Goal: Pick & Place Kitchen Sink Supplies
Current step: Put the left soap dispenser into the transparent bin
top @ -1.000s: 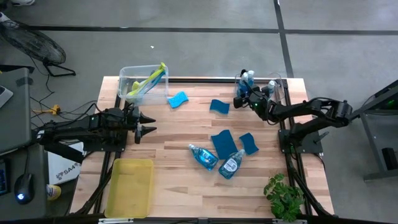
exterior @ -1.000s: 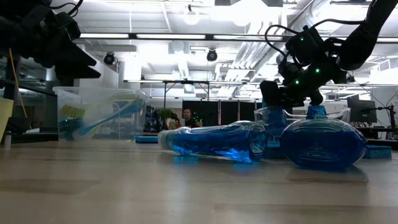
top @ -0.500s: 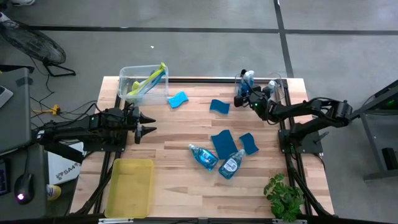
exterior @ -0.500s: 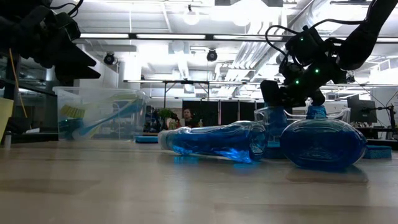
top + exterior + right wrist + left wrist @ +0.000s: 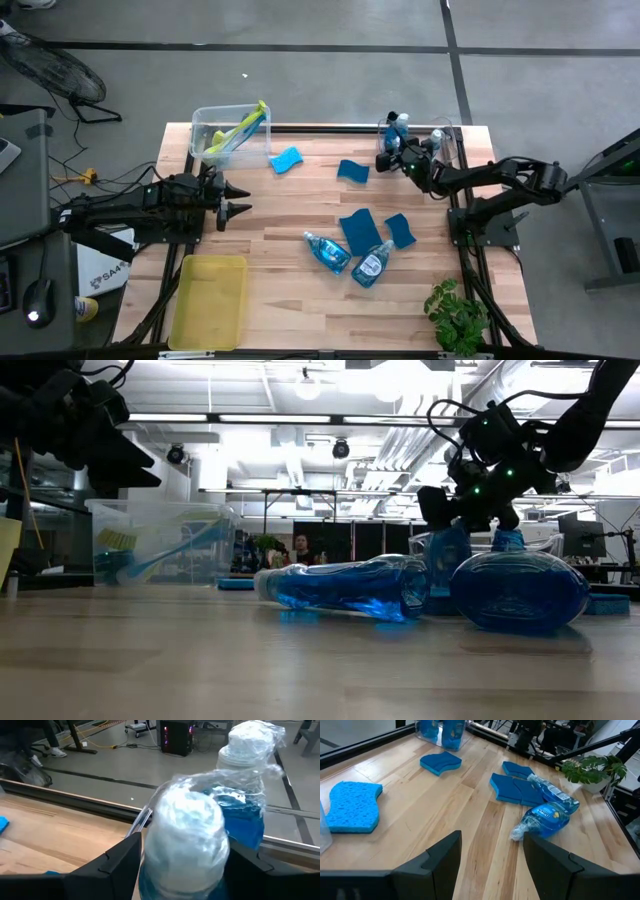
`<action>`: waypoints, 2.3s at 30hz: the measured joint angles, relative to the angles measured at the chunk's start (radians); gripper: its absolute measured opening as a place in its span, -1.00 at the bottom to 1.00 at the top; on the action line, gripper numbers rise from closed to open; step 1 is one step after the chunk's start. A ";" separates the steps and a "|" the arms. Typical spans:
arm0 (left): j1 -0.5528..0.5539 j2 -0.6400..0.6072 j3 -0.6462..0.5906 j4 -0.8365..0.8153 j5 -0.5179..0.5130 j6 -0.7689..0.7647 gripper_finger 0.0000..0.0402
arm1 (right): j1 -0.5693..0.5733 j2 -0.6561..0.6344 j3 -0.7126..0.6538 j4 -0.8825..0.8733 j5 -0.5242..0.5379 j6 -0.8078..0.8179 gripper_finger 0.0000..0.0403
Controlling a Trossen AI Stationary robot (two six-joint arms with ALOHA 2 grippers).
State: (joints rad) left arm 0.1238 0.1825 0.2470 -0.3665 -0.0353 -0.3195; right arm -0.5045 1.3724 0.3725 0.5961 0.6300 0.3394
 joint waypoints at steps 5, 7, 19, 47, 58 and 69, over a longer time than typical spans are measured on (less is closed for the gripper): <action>0.000 0.000 0.000 -0.001 0.000 0.000 0.04 | 0.000 0.000 0.000 0.000 -0.008 -0.002 0.14; 0.000 0.000 0.000 -0.001 0.001 0.000 0.04 | 0.000 0.000 0.000 -0.001 -0.008 -0.003 0.14; 0.000 0.000 0.000 -0.002 0.002 0.000 0.04 | 0.000 -0.015 -0.001 0.003 0.025 -0.018 0.13; 0.000 0.000 0.000 -0.001 0.003 -0.009 0.04 | 0.087 -0.627 -0.002 -0.361 -0.012 -0.078 0.14; 0.000 0.032 0.000 0.063 0.038 -0.043 0.04 | 0.252 -0.627 0.128 -0.505 -0.270 -0.093 0.12; 0.000 0.322 0.000 0.300 0.139 -0.028 0.04 | 0.462 -0.391 0.208 -0.526 -0.327 -0.149 0.11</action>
State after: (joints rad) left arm 0.1238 0.5047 0.2470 -0.0661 0.1036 -0.3473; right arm -0.0430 0.9810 0.5802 0.0704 0.3035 0.1909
